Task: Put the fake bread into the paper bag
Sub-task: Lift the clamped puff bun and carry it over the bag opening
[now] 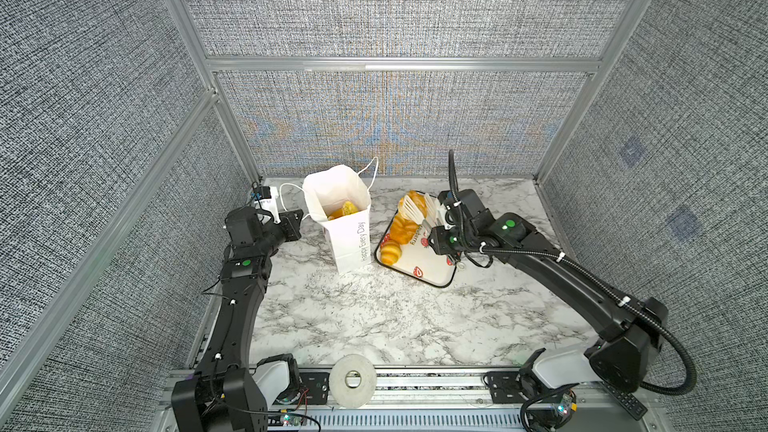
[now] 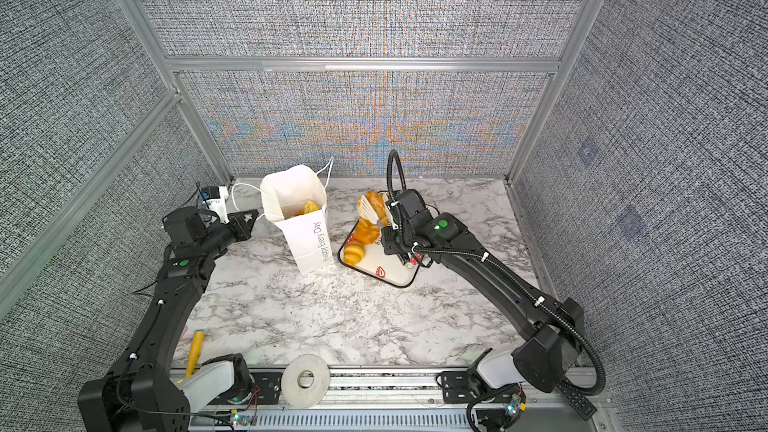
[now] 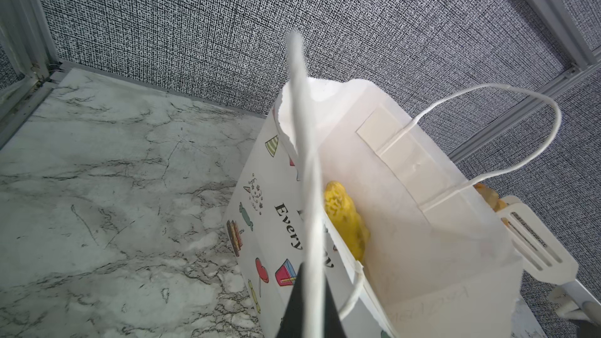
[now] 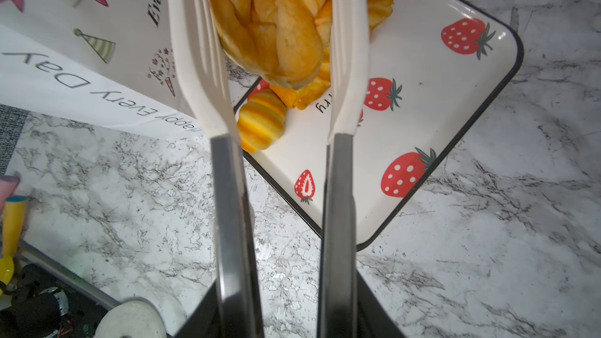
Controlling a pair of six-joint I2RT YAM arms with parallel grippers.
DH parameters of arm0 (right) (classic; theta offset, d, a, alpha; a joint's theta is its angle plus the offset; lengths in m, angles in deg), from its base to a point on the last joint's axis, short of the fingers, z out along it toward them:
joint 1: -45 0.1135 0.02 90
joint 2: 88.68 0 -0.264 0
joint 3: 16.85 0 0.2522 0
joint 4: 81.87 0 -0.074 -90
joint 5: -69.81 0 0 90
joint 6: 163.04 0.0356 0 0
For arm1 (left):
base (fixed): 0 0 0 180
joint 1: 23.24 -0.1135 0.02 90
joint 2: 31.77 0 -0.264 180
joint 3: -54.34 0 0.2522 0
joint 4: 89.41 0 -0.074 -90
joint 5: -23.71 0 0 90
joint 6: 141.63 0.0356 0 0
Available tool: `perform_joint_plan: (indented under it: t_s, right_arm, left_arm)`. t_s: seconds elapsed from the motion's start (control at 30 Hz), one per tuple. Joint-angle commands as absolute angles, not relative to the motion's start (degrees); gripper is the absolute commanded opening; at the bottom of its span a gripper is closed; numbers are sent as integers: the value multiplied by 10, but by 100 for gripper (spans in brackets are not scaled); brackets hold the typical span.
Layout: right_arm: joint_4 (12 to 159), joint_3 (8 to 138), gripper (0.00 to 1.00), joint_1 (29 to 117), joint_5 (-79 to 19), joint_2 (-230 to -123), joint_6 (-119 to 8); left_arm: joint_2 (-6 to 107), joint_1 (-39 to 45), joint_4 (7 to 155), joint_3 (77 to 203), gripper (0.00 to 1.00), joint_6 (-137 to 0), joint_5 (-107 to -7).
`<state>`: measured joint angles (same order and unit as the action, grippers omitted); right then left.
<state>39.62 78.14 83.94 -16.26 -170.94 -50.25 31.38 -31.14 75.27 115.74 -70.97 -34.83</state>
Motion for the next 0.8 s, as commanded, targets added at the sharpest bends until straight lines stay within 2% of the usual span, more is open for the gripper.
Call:
perform_joint_plan:
  t_s: [0.0, 0.77]
  right_arm:
    - [429, 798, 43, 839, -170, -1706, -507]
    - [458, 871, 43, 876, -180, -1691, -515]
  left_arm:
    - [312, -311, 756, 1159, 0, -705, -345]
    - [312, -312, 756, 1159, 0, -706, -344]
